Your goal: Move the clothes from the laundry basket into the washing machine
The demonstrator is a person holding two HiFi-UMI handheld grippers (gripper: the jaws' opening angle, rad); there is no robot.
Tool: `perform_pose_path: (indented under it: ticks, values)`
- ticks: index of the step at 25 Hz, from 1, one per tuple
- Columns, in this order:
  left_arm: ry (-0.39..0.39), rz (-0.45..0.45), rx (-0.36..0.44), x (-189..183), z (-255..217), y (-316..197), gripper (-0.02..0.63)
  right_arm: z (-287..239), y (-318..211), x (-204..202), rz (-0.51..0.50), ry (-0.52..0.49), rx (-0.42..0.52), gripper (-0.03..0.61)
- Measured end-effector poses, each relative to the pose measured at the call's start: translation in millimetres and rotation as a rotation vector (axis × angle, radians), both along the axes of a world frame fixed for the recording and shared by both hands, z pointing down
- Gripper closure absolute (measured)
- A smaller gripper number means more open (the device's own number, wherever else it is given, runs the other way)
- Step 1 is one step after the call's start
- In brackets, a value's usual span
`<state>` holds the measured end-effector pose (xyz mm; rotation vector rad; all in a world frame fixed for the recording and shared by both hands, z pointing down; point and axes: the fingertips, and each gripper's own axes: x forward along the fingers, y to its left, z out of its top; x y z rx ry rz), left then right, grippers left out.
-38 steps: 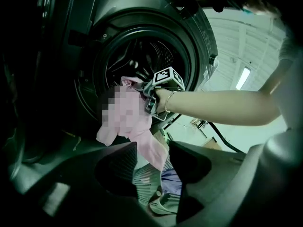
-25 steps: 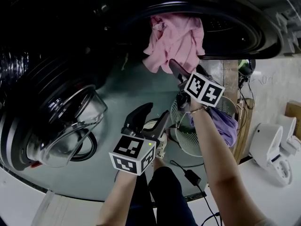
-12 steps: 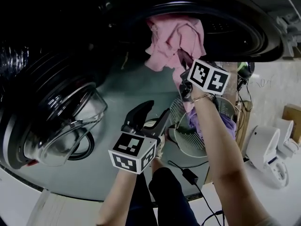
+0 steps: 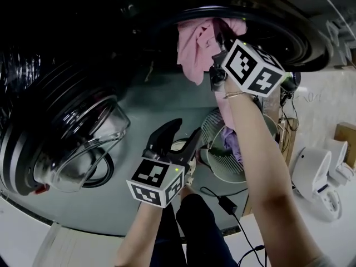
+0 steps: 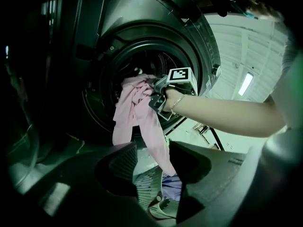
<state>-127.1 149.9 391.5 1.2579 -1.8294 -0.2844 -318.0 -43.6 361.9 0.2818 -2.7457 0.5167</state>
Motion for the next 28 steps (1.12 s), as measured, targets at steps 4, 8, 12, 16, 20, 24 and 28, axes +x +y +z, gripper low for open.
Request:
perform_pose_path:
  ticks: [4, 8, 12, 16, 20, 24, 28]
  values:
    - [0.002, 0.019, -0.005, 2.4, -3.4, -0.2, 0.396, -13.0, -9.7, -22.4, -0.003, -0.05, -0.007, 0.46]
    - [0.0, 0.019, -0.009, 3.9, -3.3, 1.4, 0.396, 25.3, -4.4, -17.4, -0.018, 0.079, -0.109, 0.163]
    - [0.002, 0.012, -0.016, 3.8, -1.1, 2.1, 0.396, 43.6, 2.5, 30.4, 0.023, 0.151, -0.097, 0.129]
    - [0.015, 0.035, -0.029, 12.0, 3.4, 2.2, 0.396, 80.8, 19.4, 79.9, 0.049, 0.239, -0.154, 0.108]
    - [0.001, 0.045, -0.029, 10.9, 6.3, -1.0, 0.396, 131.4, 39.5, 107.7, 0.03, 0.356, -0.19, 0.086]
    - [-0.011, 0.032, -0.038, 3.2, 17.8, -0.3, 0.396, 183.2, 48.1, 111.5, 0.026, 0.469, -0.201, 0.075]
    - [-0.011, 0.033, -0.035, 1.2, 28.0, -3.8, 0.396, 224.0, 44.9, 100.7, -0.014, 0.581, -0.178, 0.078]
